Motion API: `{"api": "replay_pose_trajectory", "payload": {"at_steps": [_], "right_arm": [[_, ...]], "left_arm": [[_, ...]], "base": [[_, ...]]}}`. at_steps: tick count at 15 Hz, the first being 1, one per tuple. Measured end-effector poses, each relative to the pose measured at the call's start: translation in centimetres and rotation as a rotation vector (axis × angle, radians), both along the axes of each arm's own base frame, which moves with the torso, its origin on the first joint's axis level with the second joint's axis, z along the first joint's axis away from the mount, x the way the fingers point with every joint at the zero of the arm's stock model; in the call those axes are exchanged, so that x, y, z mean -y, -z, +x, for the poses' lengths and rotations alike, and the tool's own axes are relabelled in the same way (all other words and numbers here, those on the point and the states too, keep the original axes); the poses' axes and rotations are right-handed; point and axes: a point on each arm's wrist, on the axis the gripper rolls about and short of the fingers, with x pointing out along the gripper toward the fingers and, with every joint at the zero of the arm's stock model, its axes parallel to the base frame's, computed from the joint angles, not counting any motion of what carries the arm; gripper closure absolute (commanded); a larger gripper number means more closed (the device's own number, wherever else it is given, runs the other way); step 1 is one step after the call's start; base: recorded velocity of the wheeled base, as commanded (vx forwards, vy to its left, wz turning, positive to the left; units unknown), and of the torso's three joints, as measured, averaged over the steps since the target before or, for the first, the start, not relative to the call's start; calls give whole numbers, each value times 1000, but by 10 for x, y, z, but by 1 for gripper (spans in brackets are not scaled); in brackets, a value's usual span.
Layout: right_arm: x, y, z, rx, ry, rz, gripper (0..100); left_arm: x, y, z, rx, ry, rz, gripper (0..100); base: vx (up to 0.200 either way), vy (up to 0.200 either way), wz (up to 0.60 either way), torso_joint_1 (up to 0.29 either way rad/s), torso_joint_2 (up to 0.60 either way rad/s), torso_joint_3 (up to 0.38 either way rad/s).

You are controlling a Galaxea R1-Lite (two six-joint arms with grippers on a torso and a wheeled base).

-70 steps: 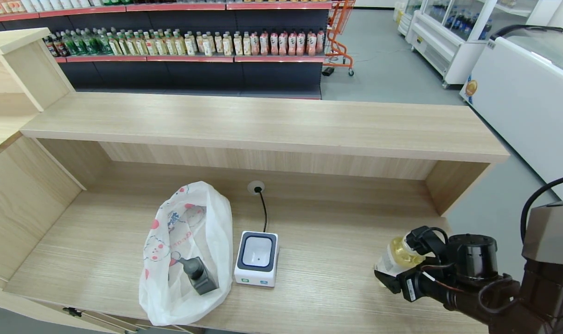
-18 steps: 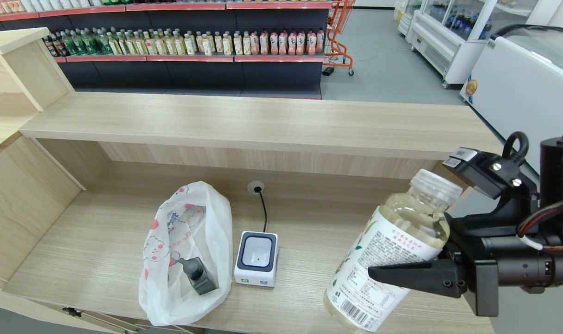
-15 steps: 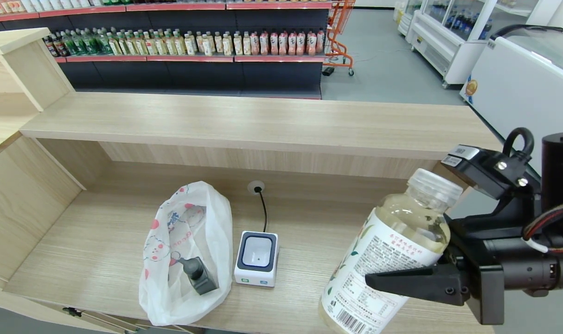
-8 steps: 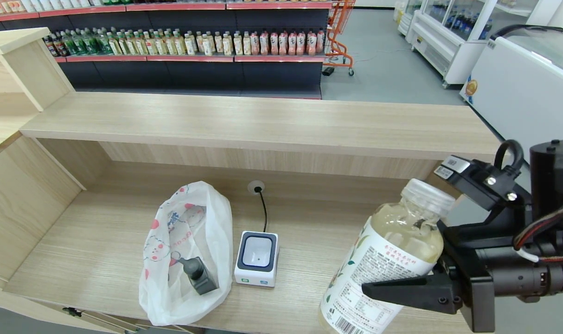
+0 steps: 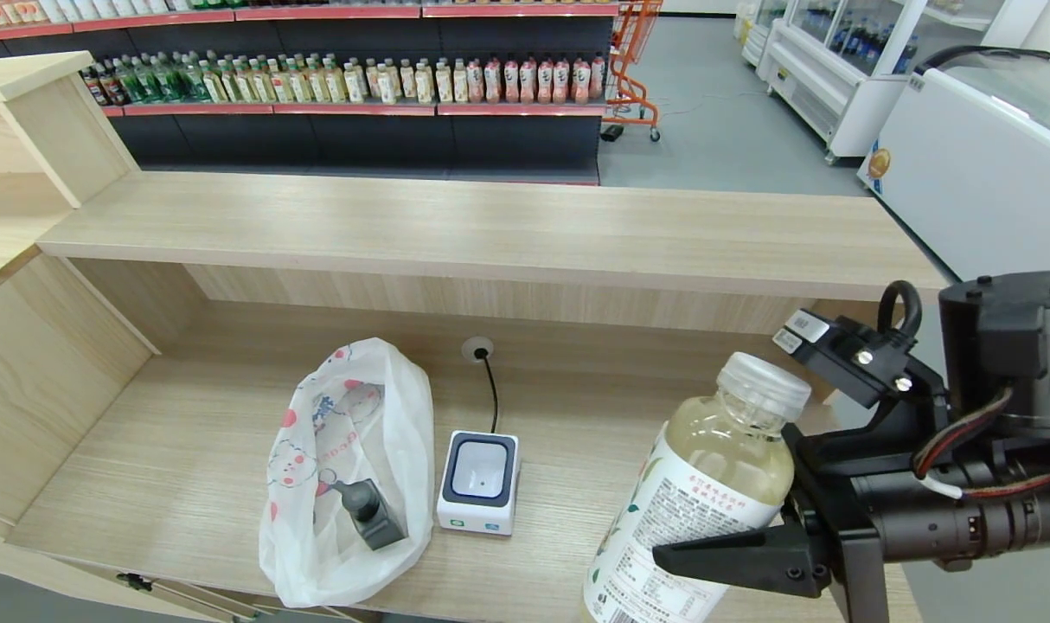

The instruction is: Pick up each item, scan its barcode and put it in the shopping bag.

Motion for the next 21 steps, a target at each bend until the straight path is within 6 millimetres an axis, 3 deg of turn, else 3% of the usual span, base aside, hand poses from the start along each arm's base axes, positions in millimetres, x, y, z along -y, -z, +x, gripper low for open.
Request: {"api": "replay_pose_trajectory", "payload": {"at_steps": [21], "right_arm": [[-18, -3, 11, -14, -19, 3, 100]], "left_arm": [[0, 0, 0, 0, 0, 0, 0]], "base": [[0, 0, 0, 0, 0, 0]]}}
